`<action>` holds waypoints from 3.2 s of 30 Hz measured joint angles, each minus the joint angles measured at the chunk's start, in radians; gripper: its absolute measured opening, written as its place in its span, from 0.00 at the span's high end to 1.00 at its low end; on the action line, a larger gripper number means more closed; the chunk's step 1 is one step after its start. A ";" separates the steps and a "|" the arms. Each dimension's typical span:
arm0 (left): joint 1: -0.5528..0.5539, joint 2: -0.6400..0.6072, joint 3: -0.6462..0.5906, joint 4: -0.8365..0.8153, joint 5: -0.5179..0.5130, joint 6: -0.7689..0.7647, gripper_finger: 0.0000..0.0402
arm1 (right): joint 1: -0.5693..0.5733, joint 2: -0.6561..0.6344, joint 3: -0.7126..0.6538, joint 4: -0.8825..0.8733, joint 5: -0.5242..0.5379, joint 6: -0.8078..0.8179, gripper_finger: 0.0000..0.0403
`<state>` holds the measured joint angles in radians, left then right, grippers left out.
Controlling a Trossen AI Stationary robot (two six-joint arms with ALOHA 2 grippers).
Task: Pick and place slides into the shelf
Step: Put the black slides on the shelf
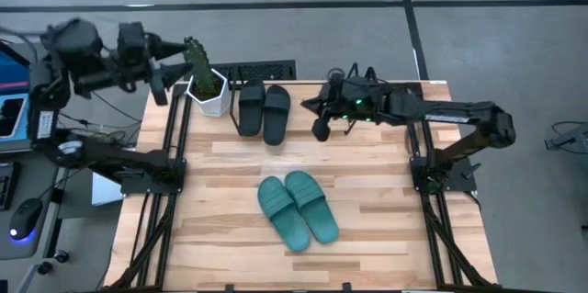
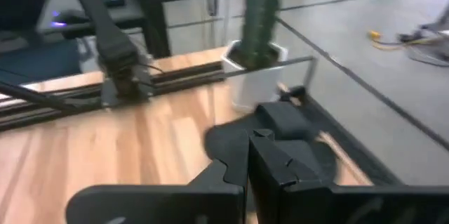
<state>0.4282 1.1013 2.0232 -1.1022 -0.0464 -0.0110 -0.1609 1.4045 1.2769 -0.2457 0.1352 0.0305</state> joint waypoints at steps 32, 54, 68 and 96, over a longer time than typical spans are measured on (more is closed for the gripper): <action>-0.007 -0.709 -0.912 0.362 0.068 -0.115 0.43 | 0.021 0.459 0.070 0.106 -0.423 0.040 1.00; -0.007 -0.717 -0.912 0.307 0.109 -0.121 0.43 | 0.067 0.714 0.321 -0.072 -0.308 0.000 1.00; -0.007 -0.717 -0.912 0.305 0.122 -0.124 0.43 | 0.039 0.713 0.325 -0.195 -0.237 -0.017 1.00; -0.007 -0.717 -0.911 0.305 0.123 -0.124 0.43 | -0.024 0.713 0.325 -0.186 -0.207 -0.065 1.00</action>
<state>0.4213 0.3847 1.1118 -0.7971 0.0765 -0.1352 -0.1847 2.1178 1.6016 -0.4321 -0.0715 -0.0349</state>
